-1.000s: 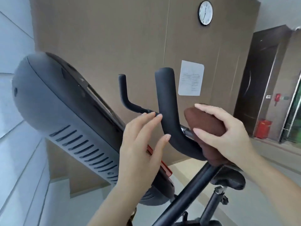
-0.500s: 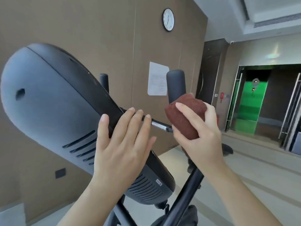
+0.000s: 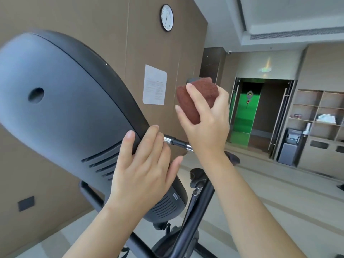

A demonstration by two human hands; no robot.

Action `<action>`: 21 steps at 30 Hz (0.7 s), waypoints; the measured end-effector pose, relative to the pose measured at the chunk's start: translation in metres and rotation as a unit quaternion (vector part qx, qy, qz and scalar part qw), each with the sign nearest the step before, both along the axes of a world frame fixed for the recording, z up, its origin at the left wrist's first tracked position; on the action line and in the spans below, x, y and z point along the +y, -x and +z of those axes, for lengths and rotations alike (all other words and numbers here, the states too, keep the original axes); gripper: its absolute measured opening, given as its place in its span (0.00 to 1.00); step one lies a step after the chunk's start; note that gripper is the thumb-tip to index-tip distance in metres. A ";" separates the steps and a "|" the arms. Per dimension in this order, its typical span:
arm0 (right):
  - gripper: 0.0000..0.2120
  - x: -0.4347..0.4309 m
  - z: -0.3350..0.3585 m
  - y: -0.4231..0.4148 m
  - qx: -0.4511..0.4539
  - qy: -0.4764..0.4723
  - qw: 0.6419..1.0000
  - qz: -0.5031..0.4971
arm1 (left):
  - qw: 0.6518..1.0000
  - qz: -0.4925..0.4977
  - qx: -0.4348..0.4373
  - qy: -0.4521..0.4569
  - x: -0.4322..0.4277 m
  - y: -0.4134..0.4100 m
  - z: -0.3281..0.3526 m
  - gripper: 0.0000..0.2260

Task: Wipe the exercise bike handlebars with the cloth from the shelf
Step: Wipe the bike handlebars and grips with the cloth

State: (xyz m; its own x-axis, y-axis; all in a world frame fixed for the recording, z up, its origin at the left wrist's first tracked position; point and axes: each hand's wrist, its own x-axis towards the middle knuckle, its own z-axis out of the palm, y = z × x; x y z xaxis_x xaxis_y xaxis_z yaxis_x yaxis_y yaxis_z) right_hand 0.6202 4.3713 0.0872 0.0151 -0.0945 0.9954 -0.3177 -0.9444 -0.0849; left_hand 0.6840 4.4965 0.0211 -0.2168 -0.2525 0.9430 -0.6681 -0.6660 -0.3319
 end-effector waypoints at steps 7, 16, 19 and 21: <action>0.19 -0.028 -0.072 0.020 0.075 0.087 0.991 -0.069 | 1.000 -0.016 -0.018 0.011 -0.001 -0.002 -0.002 0.17; 0.20 -0.015 -0.081 0.038 0.000 0.004 0.996 0.086 | 1.000 -0.021 0.000 -0.008 0.005 0.000 -0.001 0.18; 0.19 -0.004 -0.038 0.021 -0.057 0.022 0.994 0.091 | 1.000 -0.027 0.004 -0.011 0.004 -0.001 -0.001 0.18; 0.19 0.000 -0.019 0.007 -0.035 0.010 0.998 0.053 | 0.999 -0.029 0.007 -0.015 0.003 0.000 -0.001 0.18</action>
State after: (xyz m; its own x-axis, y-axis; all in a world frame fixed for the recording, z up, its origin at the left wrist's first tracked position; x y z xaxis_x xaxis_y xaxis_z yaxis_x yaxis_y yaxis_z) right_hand 0.6128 4.3716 0.0683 -0.0461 -0.0754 0.9961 -0.2091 -0.9743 -0.0835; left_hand 0.6845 4.4998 0.0204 -0.2188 -0.2690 0.9379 -0.7096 -0.6159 -0.3422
